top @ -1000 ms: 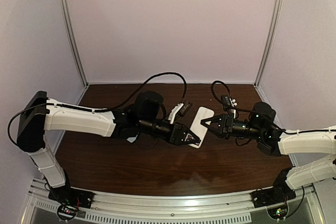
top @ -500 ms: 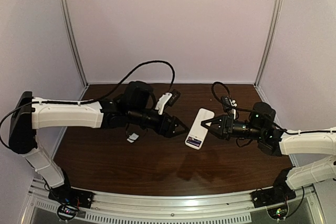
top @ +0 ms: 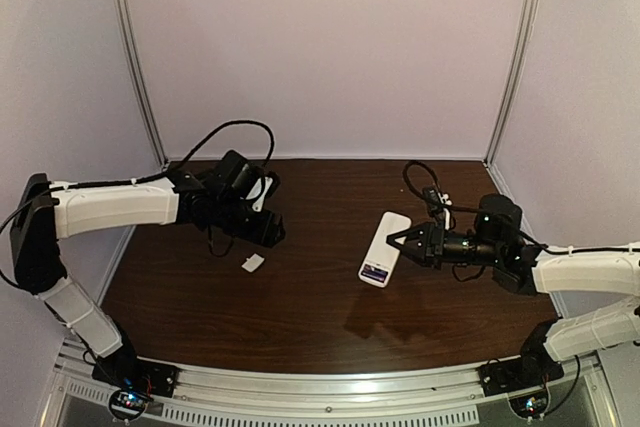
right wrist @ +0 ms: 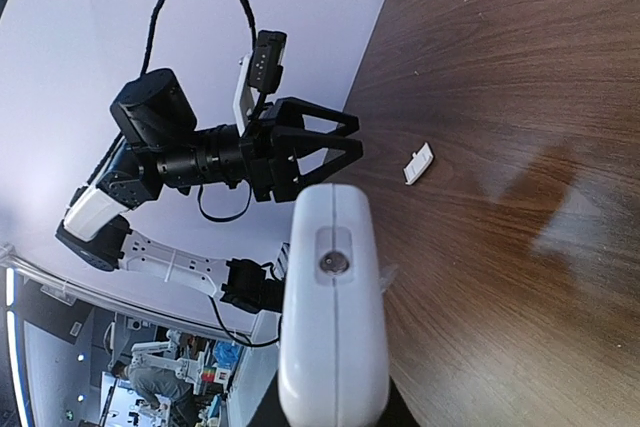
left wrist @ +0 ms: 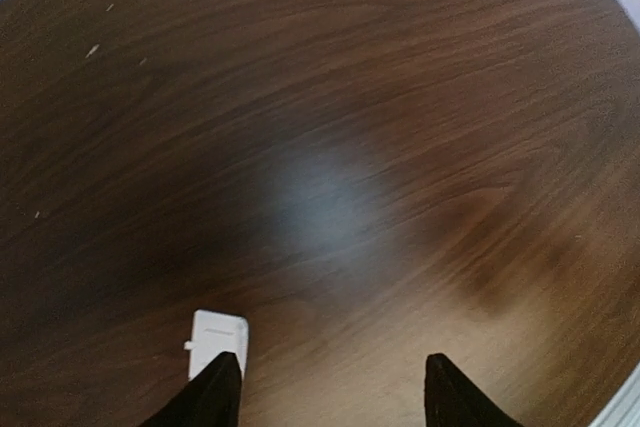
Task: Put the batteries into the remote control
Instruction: Load the battery into the battery compartment.
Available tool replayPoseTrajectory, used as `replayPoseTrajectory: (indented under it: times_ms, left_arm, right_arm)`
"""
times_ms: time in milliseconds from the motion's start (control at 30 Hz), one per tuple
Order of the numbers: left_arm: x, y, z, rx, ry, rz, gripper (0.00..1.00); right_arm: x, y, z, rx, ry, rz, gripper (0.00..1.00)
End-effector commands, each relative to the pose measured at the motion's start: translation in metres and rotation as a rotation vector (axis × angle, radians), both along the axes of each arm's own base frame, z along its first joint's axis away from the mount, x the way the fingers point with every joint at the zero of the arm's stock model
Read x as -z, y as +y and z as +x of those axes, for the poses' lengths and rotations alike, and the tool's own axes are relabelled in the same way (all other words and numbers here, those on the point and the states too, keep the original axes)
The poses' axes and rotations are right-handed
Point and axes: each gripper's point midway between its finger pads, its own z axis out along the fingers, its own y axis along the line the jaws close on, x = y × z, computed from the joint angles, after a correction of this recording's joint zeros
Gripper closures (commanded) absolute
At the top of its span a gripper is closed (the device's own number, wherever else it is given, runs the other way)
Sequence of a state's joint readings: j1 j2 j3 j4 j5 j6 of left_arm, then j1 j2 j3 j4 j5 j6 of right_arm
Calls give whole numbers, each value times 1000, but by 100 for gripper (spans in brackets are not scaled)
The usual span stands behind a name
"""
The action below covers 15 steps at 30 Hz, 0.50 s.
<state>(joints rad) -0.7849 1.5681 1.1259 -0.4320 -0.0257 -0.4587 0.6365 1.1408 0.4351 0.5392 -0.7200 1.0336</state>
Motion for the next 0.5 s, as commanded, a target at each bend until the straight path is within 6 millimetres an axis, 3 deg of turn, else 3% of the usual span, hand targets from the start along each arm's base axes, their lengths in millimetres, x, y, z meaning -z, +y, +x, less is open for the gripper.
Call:
replayPoseTrajectory:
  times_ms: [0,133,300,467]
  left_arm:
    - [34,40,6,-93,46,188,41]
    - [11,-1,-5,71,31,-36,43]
    - [-9,-21,-16,168,-26,-177,32]
    - [-39,-64,-52,310,-140,-287,18]
  right_arm:
    - [2,1,7,-7,-29,-39,100]
    - [11,5,11,-17,-16,-39,100]
    - [26,10,17,-7,16,-34,100]
    - [43,14,29,40,50,-43,100]
